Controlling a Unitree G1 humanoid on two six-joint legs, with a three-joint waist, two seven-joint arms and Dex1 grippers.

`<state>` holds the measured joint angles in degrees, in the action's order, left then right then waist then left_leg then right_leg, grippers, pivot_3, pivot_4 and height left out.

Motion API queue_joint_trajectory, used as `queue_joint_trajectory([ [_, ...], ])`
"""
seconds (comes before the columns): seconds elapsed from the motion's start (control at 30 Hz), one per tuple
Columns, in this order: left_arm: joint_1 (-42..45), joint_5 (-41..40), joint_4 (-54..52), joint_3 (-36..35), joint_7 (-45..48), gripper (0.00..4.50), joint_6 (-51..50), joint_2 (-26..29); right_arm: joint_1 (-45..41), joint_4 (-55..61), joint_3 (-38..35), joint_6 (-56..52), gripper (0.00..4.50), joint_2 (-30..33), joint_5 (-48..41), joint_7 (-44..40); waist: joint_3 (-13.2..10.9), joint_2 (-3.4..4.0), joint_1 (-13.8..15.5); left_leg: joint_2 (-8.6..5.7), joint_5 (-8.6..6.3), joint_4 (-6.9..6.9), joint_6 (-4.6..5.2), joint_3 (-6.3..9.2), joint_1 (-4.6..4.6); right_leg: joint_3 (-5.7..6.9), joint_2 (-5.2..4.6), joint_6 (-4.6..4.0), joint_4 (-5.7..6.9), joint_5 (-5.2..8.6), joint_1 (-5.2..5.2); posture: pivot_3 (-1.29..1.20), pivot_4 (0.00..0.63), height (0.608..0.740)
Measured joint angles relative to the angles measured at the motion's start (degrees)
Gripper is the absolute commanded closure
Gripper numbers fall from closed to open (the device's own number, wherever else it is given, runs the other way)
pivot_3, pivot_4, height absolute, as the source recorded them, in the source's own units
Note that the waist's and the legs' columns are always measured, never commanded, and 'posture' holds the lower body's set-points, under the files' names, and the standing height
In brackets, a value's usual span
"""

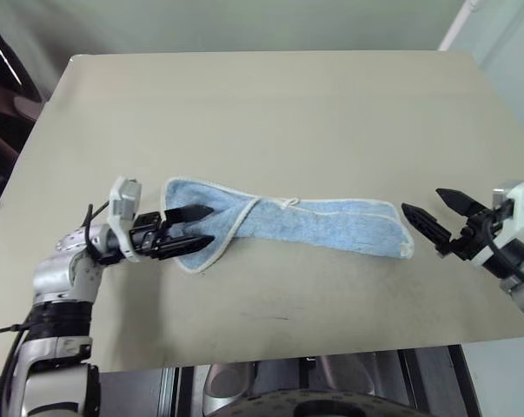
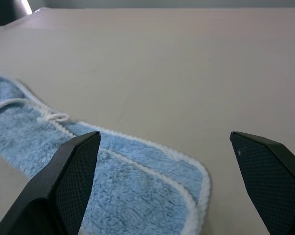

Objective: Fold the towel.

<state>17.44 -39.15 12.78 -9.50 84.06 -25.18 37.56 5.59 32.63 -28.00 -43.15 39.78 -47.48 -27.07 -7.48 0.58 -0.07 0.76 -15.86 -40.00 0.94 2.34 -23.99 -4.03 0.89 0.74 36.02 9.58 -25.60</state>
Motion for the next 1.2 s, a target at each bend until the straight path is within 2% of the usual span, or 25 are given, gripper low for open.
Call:
queue_joint_trajectory([
  [0.17,3.63,2.68,-0.16,0.25,-8.49,0.04,1.68,-3.93,-4.45,-3.72,0.55,-5.06,0.0,1.81,-0.19,2.17,0.0,0.0,0.03,0.0,0.04,-0.02,0.03,0.01,0.03,0.0,0.0,0.1,-0.02,-0.02,0.06,0.0,0.15,0.733],
  [0.43,8.02,2.69,-0.38,-0.24,-14.22,0.04,-0.73,-4.03,-8.01,-8.66,2.39,-13.82,0.0,3.95,-1.48,2.9,0.0,0.0,0.07,-0.01,0.09,-0.03,0.04,-0.01,0.04,0.0,0.0,0.23,-0.09,-0.01,0.14,0.0,0.15,0.733],
  [0.6,7.37,2.38,-3.39,-0.3,-16.06,0.04,-2.53,-4.34,-12.13,-17.28,2.94,-18.54,0.0,7.34,-3.39,-1.01,0.0,0.0,0.08,-0.01,0.12,-0.03,0.03,-0.04,0.06,-0.01,0.0,0.26,-0.09,0.01,0.16,0.0,0.15,0.733],
  [0.7,6.45,2.03,-5.55,-0.2,-17.25,0.04,-3.65,-4.96,-15.6,-23.25,6.22,-18.52,0.0,9.53,-1.31,-3.9,0.0,0.0,0.07,-0.01,0.16,-0.03,0.05,-0.03,0.08,-0.01,0.0,0.26,-0.08,0.0,0.18,0.0,0.15,0.733],
  [0.87,5.99,1.82,-7.98,0.21,-18.74,0.04,-4.9,-5.62,-21.48,-32.15,13.39,-15.68,0.0,9.17,4.4,-6.81,-0.01,0.01,0.07,-0.01,0.22,-0.01,0.06,-0.03,0.12,-0.01,0.0,0.26,-0.02,-0.07,0.17,0.0,0.15,0.733],
  [1.0,4.77,1.11,-10.62,0.08,-20.2,0.04,-5.78,-5.92,-27.75,-38.4,19.0,-11.91,0.0,6.53,8.99,-10.17,-0.01,0.01,-0.11,0.0,0.24,-0.03,0.06,-0.06,0.14,-0.01,0.0,0.35,-0.05,-0.23,0.18,0.0,0.15,0.733],
  [1.07,4.27,0.62,-11.9,0.23,-20.81,0.04,-6.21,-6.14,-29.73,-40.49,21.64,-10.14,0.0,5.19,10.83,-11.93,-0.01,0.01,-0.11,0.0,0.26,-0.02,0.07,-0.05,0.15,-0.01,0.0,0.62,-0.05,-0.4,0.17,0.0,0.15,0.733],
  [1.2,3.19,0.38,-13.26,0.2,-21.79,0.04,-6.45,-6.11,-32.39,-44.36,24.56,-6.93,0.0,3.88,14.04,-14.96,-0.02,0.02,-0.01,0.0,0.28,-0.02,0.08,-0.03,0.15,-0.01,-0.01,0.55,-0.05,-0.39,0.19,0.0,0.15,0.733],
])
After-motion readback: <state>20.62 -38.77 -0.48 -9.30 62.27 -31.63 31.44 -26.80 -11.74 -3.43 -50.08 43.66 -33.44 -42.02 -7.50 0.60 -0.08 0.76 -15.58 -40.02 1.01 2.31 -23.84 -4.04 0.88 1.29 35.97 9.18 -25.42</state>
